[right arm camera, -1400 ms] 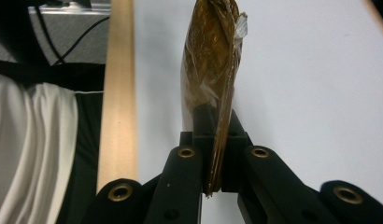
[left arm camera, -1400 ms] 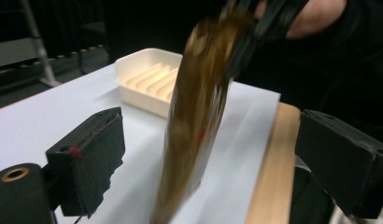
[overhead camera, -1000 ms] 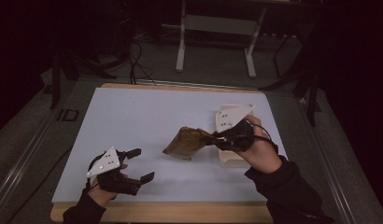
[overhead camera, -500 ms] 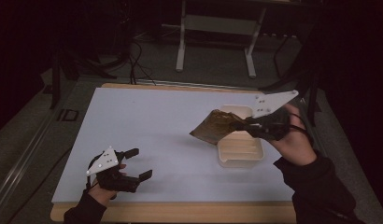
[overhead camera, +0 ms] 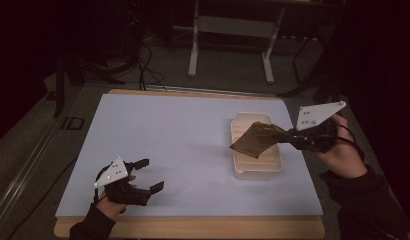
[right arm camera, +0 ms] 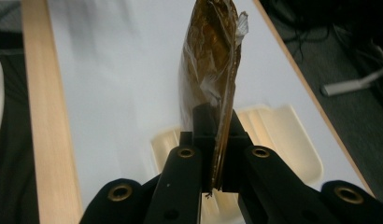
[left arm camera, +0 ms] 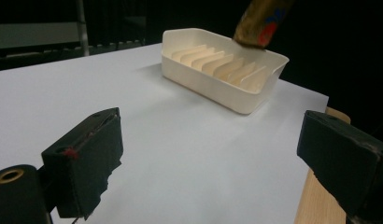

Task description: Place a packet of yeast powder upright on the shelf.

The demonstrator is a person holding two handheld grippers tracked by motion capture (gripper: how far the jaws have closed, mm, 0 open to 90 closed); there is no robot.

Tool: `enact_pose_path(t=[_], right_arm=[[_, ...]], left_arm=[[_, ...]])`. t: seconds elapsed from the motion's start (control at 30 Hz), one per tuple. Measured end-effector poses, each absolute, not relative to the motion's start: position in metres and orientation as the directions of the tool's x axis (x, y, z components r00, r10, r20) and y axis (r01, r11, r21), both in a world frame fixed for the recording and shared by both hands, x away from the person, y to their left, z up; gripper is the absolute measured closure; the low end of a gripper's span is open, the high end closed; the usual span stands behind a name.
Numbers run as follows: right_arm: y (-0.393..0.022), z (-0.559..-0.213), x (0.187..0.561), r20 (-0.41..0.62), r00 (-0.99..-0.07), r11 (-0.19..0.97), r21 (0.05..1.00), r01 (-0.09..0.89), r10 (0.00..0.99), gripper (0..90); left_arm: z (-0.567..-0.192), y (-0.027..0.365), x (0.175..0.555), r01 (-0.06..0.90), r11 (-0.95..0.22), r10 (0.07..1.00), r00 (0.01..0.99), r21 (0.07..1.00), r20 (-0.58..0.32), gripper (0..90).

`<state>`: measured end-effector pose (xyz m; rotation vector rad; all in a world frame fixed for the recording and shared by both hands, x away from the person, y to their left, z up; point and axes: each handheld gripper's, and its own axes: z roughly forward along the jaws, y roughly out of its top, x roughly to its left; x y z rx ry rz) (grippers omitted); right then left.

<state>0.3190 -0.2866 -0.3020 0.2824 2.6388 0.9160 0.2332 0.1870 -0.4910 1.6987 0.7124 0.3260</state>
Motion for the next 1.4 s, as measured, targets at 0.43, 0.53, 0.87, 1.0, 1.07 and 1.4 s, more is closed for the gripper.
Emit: enact_pose_path(t=[0.43, 0.53, 0.87, 1.0, 1.07, 1.4], right_arm=[[-0.295, -0.327, 0.325, -0.285, -0.922, 0.861, 0.501, 0.091, 0.263, 88.3], [-0.29, -0.33, 0.329, -0.285, -0.923, 0.865, 0.494, 0.091, 0.259, 88.3], [-0.282, -0.342, 0.339, -0.258, -0.931, 0.838, 0.539, 0.085, 0.26, 88.3], [-0.279, -0.349, 0.343, -0.227, -0.938, 0.82, 0.565, 0.091, 0.261, 88.3], [-0.278, -0.355, 0.345, -0.21, -0.943, 0.815, 0.571, 0.094, 0.257, 88.2], [-0.281, -0.39, 0.359, -0.137, -0.95, 0.795, 0.588, 0.149, 0.28, 88.2]], left_arm=[[-0.491, 0.187, 0.233, 0.283, -0.107, 0.611, 0.775, 0.953, -0.161, 7.9], [-0.492, 0.187, 0.233, 0.284, -0.104, 0.61, 0.775, 0.953, -0.165, 7.8], [-0.491, 0.188, 0.232, 0.279, -0.102, 0.606, 0.778, 0.955, -0.162, 7.8], [-0.492, 0.188, 0.232, 0.281, -0.099, 0.605, 0.779, 0.955, -0.166, 7.9], [-0.492, 0.188, 0.232, 0.283, -0.104, 0.604, 0.78, 0.954, -0.166, 7.8], [-0.494, 0.186, 0.232, 0.283, -0.111, 0.599, 0.784, 0.953, -0.163, 7.8]])
